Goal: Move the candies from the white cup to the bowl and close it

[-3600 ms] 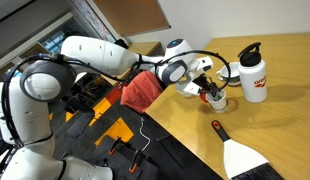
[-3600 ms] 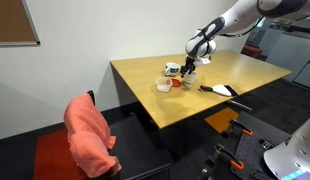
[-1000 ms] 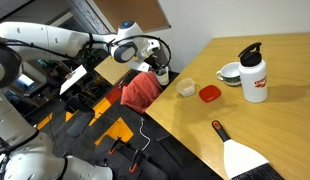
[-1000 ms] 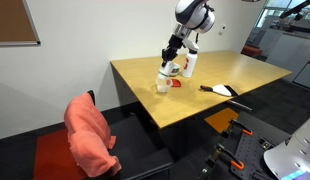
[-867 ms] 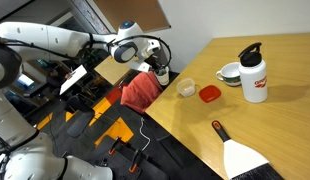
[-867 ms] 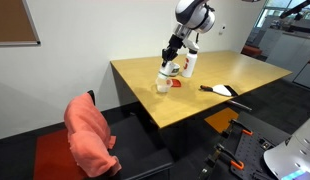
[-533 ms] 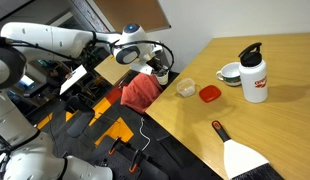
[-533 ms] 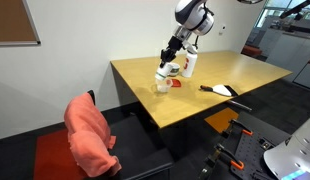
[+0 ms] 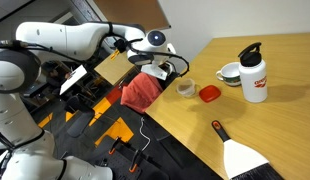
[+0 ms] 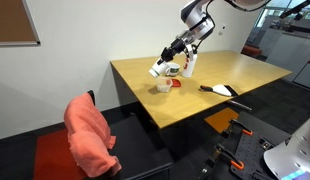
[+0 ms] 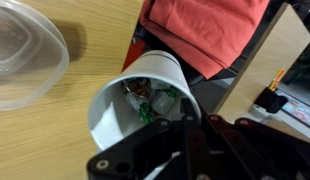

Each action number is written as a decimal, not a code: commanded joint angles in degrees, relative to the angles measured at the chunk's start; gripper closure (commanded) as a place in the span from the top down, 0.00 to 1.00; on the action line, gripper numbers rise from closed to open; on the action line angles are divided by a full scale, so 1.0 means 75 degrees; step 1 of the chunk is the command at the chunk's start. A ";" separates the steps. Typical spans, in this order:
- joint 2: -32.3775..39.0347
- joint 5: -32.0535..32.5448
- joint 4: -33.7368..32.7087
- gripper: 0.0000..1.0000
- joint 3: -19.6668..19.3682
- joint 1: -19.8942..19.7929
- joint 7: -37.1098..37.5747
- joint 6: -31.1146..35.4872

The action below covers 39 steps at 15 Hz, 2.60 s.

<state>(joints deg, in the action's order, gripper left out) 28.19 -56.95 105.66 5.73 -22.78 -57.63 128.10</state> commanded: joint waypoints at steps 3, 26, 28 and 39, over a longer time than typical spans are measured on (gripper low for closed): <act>0.0996 -0.0999 -0.1231 0.01 -0.0534 -0.0200 -0.1181 -0.2442; 0.3570 -0.1922 -0.3540 0.01 -0.1186 -0.0931 -0.1330 -0.5443; 0.3947 -0.2237 -0.3869 0.01 -0.1145 -0.1048 -0.1325 -0.5680; 0.5379 -0.3379 -0.5443 0.01 -0.1106 -0.1473 -0.0788 -0.7471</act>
<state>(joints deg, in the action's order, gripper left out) 65.47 -81.21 69.98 -3.11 -32.86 -66.81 76.47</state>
